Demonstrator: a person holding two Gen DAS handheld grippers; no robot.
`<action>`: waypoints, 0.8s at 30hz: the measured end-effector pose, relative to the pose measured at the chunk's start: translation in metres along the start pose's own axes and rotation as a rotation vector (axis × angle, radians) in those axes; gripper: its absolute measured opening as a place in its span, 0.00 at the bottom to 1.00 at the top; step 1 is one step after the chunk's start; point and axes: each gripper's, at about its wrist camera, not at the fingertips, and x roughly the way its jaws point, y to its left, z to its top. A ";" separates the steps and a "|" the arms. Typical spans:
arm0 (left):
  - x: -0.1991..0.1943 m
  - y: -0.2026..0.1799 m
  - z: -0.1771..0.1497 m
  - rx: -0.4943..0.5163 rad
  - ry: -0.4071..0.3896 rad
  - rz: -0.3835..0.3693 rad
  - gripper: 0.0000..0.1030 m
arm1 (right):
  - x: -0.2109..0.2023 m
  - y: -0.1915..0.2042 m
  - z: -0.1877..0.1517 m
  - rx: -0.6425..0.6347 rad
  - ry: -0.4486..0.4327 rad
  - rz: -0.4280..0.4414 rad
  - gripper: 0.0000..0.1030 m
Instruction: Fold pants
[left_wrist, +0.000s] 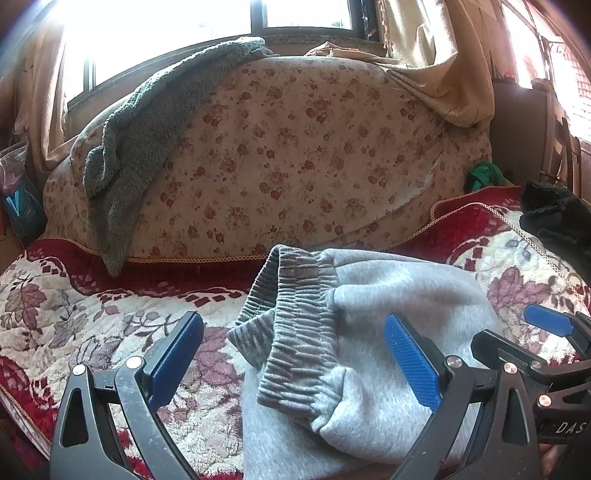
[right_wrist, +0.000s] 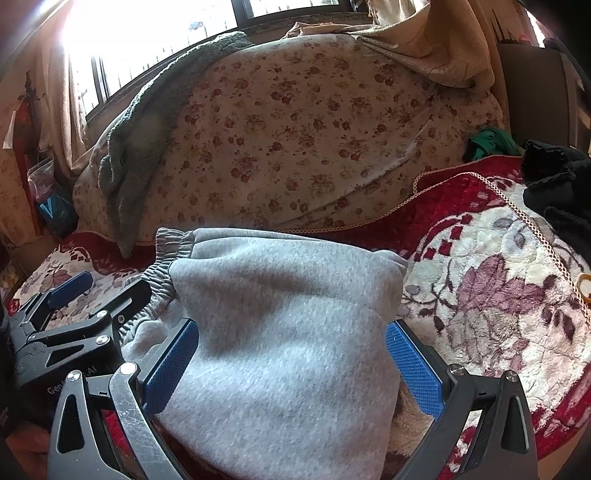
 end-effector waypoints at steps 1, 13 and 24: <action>0.000 0.001 -0.001 -0.001 0.000 0.001 0.95 | 0.000 0.000 0.000 -0.001 0.000 -0.003 1.00; -0.001 -0.001 0.004 0.014 0.004 -0.015 0.95 | -0.002 0.000 0.002 -0.007 -0.003 -0.004 1.00; -0.002 -0.002 0.003 0.016 -0.004 -0.014 0.95 | -0.003 0.001 0.002 -0.011 -0.002 -0.007 1.00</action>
